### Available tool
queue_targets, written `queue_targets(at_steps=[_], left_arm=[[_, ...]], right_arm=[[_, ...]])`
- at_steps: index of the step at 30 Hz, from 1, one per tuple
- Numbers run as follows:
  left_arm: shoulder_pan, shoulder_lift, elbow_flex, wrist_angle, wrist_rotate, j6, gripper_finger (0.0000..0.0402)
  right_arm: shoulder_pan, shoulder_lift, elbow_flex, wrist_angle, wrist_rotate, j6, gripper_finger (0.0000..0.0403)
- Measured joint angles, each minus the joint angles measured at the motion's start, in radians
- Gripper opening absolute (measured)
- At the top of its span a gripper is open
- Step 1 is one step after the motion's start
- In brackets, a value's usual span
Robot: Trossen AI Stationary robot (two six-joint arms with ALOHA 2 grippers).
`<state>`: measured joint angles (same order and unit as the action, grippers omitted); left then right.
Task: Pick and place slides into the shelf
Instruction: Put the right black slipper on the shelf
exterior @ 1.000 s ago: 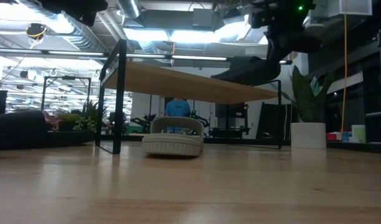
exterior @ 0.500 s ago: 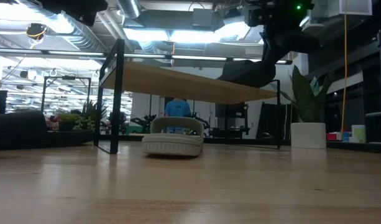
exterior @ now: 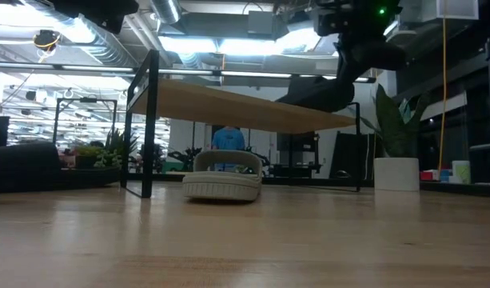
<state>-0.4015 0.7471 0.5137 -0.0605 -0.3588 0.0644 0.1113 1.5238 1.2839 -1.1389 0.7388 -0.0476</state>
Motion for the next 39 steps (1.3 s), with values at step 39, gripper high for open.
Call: queue_targets(at_steps=[39], left_arm=[[0.000, 0.000, 0.000, -0.011, 0.000, -0.001, 0.0000]], right_arm=[[-0.059, 0.051, 0.001, 0.006, -0.073, 0.038, 0.0027]])
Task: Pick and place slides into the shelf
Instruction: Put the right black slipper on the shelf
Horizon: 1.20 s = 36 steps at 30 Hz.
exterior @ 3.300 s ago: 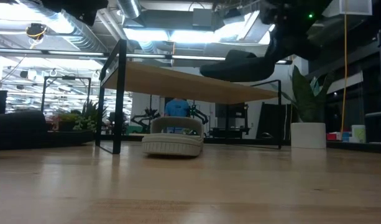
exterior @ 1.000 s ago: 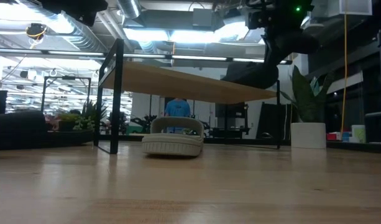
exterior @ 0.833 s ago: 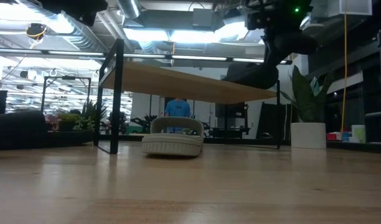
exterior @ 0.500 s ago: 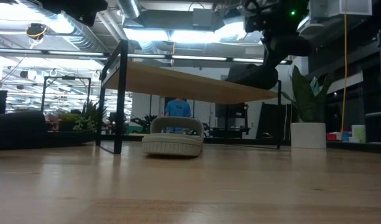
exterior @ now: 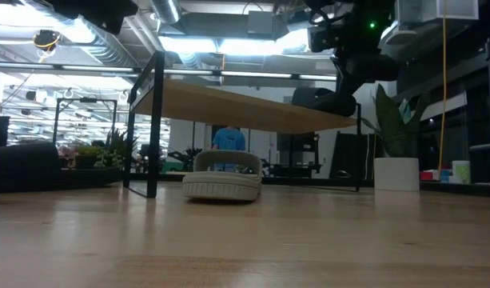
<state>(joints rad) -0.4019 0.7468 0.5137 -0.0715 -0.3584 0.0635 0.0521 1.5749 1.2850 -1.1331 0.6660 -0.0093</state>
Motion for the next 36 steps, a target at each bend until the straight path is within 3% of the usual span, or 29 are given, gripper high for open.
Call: queue_targets(at_steps=[10, 20, 28, 36], left_arm=[[0.000, 0.000, 0.000, -0.007, 0.000, 0.000, 0.0000], [0.000, 0.000, 0.000, -0.007, 0.000, 0.000, 0.0000], [0.000, 0.000, 0.000, -0.008, 0.000, 0.000, 0.0000], [0.000, 0.000, 0.000, -0.011, 0.000, -0.001, 0.0000]], right_arm=[[-0.006, 0.000, 0.000, 0.000, -0.007, -0.025, 0.0032], [-0.006, 0.000, 0.000, -0.008, -0.007, -0.045, 0.0113], [-0.006, 0.000, 0.000, -0.010, -0.003, -0.079, 0.0119], [-0.006, 0.001, 0.000, -0.016, 0.100, -0.101, 0.0120]])
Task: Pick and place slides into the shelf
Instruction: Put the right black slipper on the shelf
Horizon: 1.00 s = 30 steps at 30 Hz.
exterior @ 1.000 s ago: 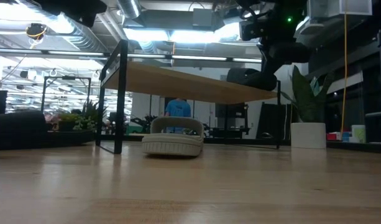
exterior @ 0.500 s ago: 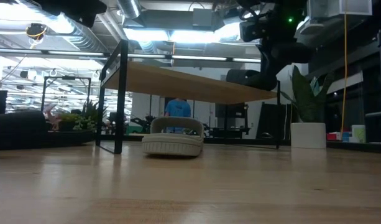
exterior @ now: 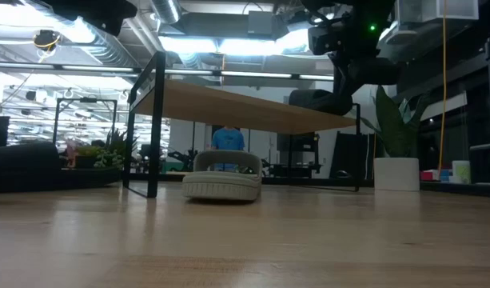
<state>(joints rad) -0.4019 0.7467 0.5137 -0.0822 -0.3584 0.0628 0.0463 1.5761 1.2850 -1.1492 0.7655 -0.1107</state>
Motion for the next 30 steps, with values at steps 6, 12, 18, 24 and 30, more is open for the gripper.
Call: queue_targets(at_steps=[6, 12, 18, 24, 30], left_arm=[[0.000, 0.000, 0.000, 0.000, 0.000, -0.003, 0.0000], [0.000, 0.000, 0.000, 0.000, 0.000, -0.003, 0.0000], [0.000, 0.000, 0.000, 0.000, 0.000, -0.003, 0.0000], [0.000, 0.000, 0.000, 0.000, 0.000, -0.003, 0.0000], [0.000, 0.000, 0.000, 0.000, 0.000, -0.005, 0.0000]], right_arm=[[0.000, 0.000, 0.000, -0.007, 0.001, -0.003, 0.0120], [0.000, 0.000, 0.000, -0.048, 0.000, 0.001, 0.0120], [0.009, 0.000, 0.000, -0.048, -0.007, 0.001, 0.0120], [0.025, 0.000, 0.000, -0.049, -0.007, 0.001, 0.0120], [0.039, 0.000, 0.000, -0.065, -0.007, 0.003, 0.0120]])
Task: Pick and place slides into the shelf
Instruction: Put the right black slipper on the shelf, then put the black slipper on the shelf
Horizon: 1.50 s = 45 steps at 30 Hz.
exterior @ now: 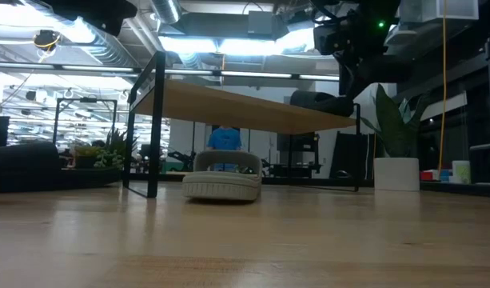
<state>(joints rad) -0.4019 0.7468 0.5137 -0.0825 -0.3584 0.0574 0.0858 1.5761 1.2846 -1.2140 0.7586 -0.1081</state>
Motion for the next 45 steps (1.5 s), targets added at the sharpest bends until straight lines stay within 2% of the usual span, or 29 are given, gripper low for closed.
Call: queue_targets(at_steps=[4, 9, 15, 18, 21, 23, 35, 40, 45], left_arm=[[0.000, 0.000, 0.000, 0.000, 0.000, 0.000, 0.0000], [0.000, 0.000, 0.000, 0.001, 0.000, 0.000, 0.0000], [0.000, 0.000, 0.000, 0.001, 0.000, 0.003, 0.0000], [0.000, 0.000, 0.000, 0.001, 0.000, 0.005, 0.0000], [0.000, 0.000, 0.000, 0.000, 0.000, 0.005, 0.0000], [0.000, 0.000, 0.000, -0.002, 0.000, 0.005, 0.0000], [-0.070, -0.002, 0.006, -0.054, 0.013, -0.067, 0.0000], [-0.115, 0.000, 0.097, -0.191, 0.000, -0.153, 0.0000], [-0.143, 0.035, 0.196, -0.394, -0.061, -0.243, 0.0000]], right_arm=[[0.023, 0.000, 0.015, -0.014, 0.000, -0.001, 0.0120], [0.059, 0.000, 0.123, -0.085, 0.001, 0.006, 0.0120], [0.100, 0.000, 0.244, -0.120, -0.006, 0.130, 0.0118], [0.126, 0.000, 0.249, -0.128, -0.048, 0.194, 0.0093], [0.170, 0.000, 0.225, -0.136, -0.080, 0.294, 0.0029], [0.205, 0.000, 0.205, -0.144, -0.081, 0.359, 0.0011], [0.412, 0.000, 0.063, -0.117, -0.043, 0.753, 0.0004], [0.467, 0.000, 0.021, -0.099, -0.003, 0.866, 0.0003], [0.505, 0.000, -0.069, 0.017, 0.064, 0.942, 0.0004]])
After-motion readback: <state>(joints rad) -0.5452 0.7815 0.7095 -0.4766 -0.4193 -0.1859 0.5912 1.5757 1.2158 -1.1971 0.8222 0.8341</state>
